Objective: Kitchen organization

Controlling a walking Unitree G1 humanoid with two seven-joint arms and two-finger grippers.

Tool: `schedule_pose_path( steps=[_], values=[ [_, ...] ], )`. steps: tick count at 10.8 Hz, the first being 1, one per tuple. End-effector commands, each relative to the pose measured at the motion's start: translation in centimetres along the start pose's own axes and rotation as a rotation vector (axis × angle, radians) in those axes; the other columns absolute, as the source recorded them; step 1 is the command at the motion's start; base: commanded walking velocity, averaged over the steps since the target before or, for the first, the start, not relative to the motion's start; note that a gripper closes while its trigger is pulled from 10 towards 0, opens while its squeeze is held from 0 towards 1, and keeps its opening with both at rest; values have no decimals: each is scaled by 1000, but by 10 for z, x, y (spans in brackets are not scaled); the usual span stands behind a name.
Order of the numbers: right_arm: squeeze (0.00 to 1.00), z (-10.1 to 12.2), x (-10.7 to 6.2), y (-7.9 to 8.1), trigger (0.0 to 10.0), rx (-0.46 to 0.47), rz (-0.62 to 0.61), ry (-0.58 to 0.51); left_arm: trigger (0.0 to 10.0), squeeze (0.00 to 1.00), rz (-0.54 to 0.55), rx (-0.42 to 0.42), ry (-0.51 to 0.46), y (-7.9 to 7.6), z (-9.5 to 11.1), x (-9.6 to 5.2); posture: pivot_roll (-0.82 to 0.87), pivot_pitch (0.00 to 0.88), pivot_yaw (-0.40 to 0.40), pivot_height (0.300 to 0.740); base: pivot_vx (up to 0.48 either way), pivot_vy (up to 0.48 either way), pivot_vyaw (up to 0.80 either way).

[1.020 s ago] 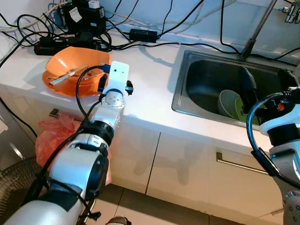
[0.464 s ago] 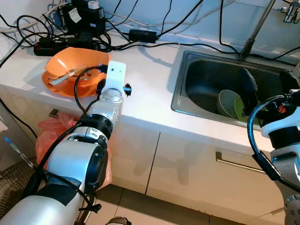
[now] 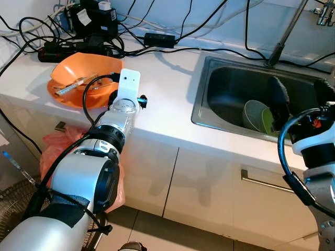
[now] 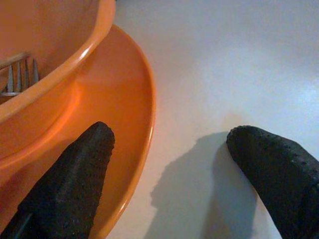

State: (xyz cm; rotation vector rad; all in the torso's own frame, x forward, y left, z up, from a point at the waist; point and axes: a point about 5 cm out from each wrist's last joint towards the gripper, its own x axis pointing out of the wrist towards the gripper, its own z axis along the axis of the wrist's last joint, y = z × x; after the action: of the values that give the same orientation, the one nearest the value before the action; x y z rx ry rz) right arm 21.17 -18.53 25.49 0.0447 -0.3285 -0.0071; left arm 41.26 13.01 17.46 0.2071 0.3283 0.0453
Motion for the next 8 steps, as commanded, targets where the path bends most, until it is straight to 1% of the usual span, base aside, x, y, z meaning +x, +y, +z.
schedule_pose_path(
  steps=[1, 8],
  values=[
    [0, 1, -3, -1, 10000, -3, -15, 8, 10000, 0, -29, 0, 17, -5, 2, 0, 52, 0, -37, 740, 0, 0, 0],
    [0, 0, -4, -2, 10000, 3, -22, 16, 10000, 0, -107, -12, 44, -16, -1, -2, 42, 0, -41, 740, 0, 0, 0]
  ],
)
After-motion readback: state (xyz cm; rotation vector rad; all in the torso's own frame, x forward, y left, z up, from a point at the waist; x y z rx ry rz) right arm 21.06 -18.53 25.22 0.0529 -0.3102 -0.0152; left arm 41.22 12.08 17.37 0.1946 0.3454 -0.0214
